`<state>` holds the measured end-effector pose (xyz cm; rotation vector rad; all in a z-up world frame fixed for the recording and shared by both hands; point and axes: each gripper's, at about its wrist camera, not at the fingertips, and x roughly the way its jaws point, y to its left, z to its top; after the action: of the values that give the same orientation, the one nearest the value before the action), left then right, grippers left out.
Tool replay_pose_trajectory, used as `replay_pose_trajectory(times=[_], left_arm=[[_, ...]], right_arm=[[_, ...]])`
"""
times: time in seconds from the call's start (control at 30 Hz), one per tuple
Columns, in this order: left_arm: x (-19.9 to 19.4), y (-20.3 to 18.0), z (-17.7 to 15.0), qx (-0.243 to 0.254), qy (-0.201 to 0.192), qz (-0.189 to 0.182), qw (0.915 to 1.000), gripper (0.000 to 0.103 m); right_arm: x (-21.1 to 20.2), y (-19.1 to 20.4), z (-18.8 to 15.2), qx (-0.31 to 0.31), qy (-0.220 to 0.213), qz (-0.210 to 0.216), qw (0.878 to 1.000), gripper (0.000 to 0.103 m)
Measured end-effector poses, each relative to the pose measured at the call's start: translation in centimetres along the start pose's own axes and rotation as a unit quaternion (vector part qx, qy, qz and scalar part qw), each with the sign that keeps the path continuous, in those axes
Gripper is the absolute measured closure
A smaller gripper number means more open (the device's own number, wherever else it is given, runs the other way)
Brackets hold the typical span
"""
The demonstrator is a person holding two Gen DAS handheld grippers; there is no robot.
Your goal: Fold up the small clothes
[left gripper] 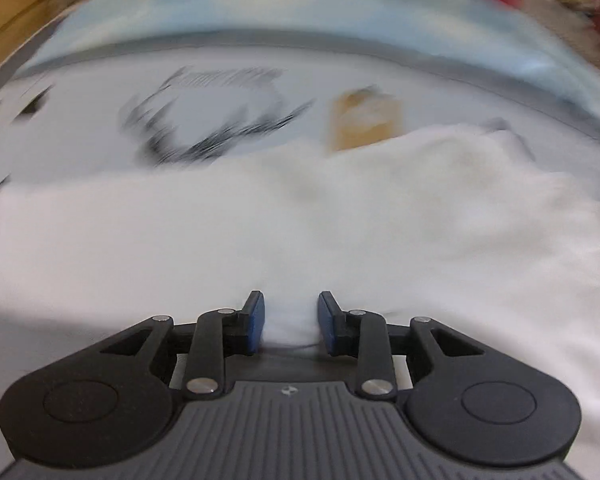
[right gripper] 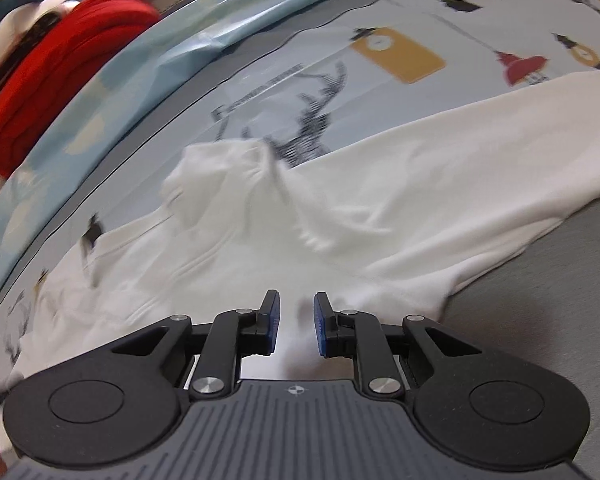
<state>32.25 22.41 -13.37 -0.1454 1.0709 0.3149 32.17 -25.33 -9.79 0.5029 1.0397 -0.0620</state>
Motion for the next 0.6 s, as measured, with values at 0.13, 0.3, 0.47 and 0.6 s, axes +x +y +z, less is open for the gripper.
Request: replay_pose_trajectory(times=[0.13, 0.3, 0.47, 0.6], left_arm=[[-1.5, -0.4, 0.7, 0.016, 0.013, 0.058, 0.9981, 0.076], [-3.1, -0.6, 1.4, -0.042, -0.034, -0.040, 0.9977, 0.074], [-2.8, -3.9, 1.4, -0.012, -0.022, -0.124, 0.9919, 0.064], [-1.5, -6.3, -0.9, 0.072, 0.020, -0.078, 0.9942, 0.067]], right_arm=[[-0.4, -2.0, 1.5, 0.037, -0.023, -0.022, 0.999, 0.084], [-0.8, -5.0, 3.4, 0.071, -0.063, -0.032, 0.995, 0.082], [1.1, -5.0, 4.2, 0.040, -0.060, 0.022, 0.997, 0.079], [4.1, -3.1, 4.2, -0.039, -0.047, -0.026, 0.998, 0.074]])
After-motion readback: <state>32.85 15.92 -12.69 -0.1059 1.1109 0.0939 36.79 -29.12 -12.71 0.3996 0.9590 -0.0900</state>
